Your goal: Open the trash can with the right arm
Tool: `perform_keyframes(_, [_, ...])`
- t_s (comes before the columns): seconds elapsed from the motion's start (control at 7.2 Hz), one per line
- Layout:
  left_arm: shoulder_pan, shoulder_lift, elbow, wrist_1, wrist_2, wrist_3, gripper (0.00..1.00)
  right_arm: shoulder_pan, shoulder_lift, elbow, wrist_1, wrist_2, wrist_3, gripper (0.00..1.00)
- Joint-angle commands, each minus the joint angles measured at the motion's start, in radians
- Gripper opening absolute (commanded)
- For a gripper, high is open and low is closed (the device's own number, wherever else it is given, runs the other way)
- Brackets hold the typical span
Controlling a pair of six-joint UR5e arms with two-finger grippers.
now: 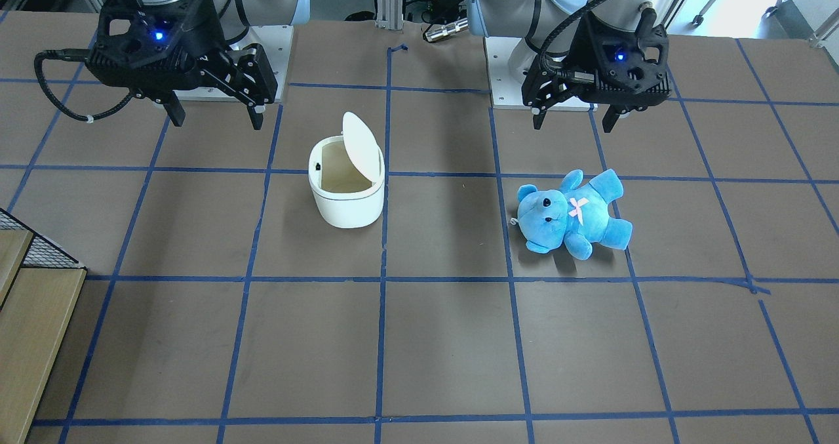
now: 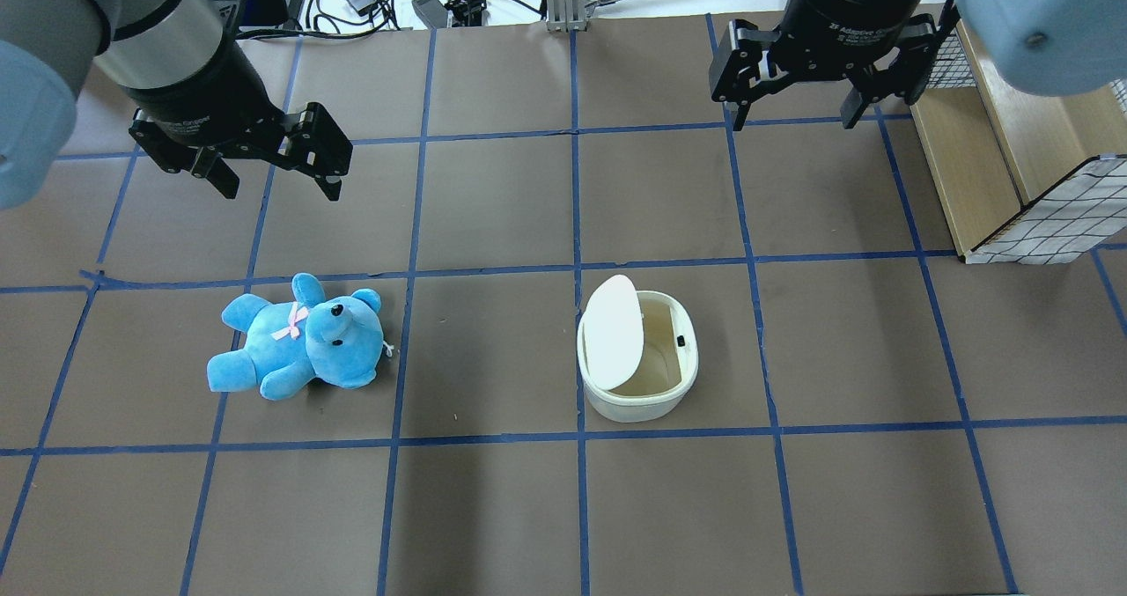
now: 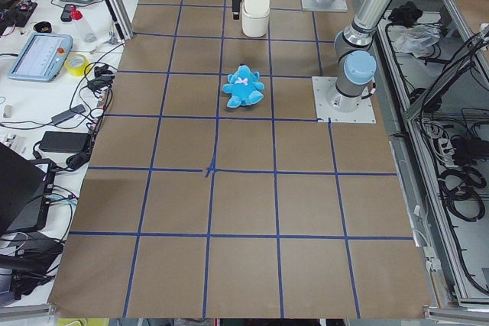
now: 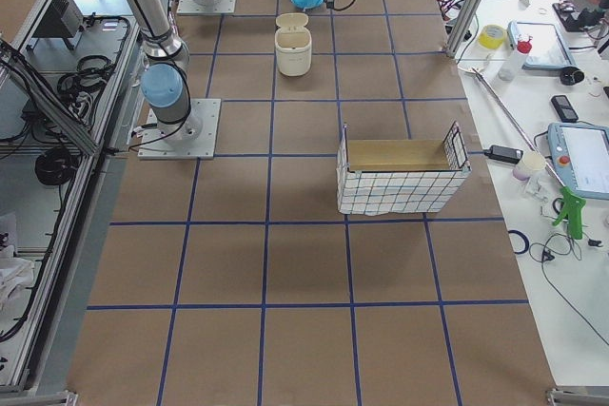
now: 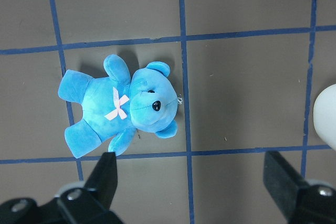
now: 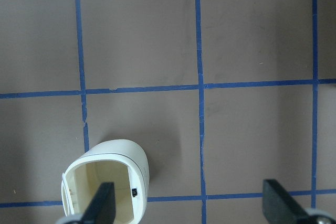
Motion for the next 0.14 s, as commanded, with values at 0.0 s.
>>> perform_keyframes(0.0, [0.0, 0.0, 0.0, 0.0, 0.0, -0.001, 1.0, 0.0, 0.0, -0.001, 0.0, -0.001, 0.002, 1.0])
